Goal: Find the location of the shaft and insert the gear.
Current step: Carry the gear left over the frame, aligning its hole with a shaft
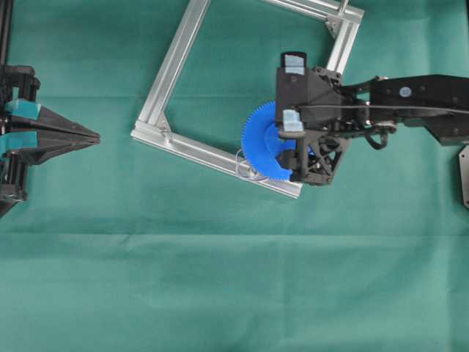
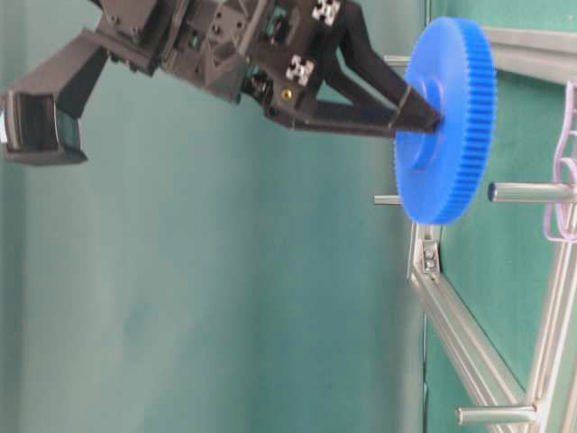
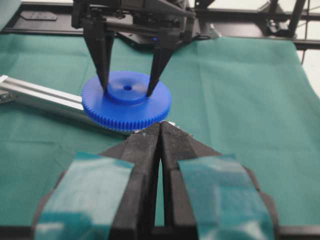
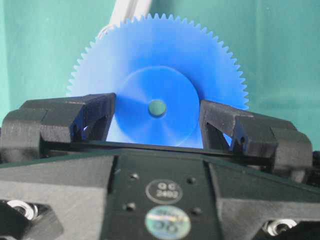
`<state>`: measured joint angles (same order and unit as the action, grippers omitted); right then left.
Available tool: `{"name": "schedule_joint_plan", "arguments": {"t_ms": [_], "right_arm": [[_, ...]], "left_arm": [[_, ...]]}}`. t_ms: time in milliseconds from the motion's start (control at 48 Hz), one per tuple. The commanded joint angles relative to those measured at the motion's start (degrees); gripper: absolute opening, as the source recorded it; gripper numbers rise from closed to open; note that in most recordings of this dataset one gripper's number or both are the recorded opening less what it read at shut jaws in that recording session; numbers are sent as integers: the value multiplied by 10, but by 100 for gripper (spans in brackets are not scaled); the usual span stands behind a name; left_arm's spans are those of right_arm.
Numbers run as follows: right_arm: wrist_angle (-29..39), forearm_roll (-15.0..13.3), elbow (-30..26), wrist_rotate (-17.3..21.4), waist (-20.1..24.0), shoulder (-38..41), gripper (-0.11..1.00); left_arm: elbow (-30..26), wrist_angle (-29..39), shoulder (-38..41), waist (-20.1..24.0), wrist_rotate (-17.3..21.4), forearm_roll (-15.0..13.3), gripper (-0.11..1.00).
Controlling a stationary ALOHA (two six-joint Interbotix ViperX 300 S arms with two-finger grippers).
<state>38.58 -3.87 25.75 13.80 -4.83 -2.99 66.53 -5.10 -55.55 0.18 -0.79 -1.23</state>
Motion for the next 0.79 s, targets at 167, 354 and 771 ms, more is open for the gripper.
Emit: {"name": "schedule_joint_plan", "arguments": {"t_ms": [167, 354, 771], "right_arm": [[0, 0, -35, -3, -4, 11, 69], [-4, 8, -40, -3, -2, 25, 69], [-12, 11, -44, -3, 11, 34, 69]], "left_arm": [[-16, 8, 2, 1, -1, -3, 1], [-16, 8, 2, 2, -1, -2, 1], [-15, 9, 2, 9, -1, -2, 1]]}}
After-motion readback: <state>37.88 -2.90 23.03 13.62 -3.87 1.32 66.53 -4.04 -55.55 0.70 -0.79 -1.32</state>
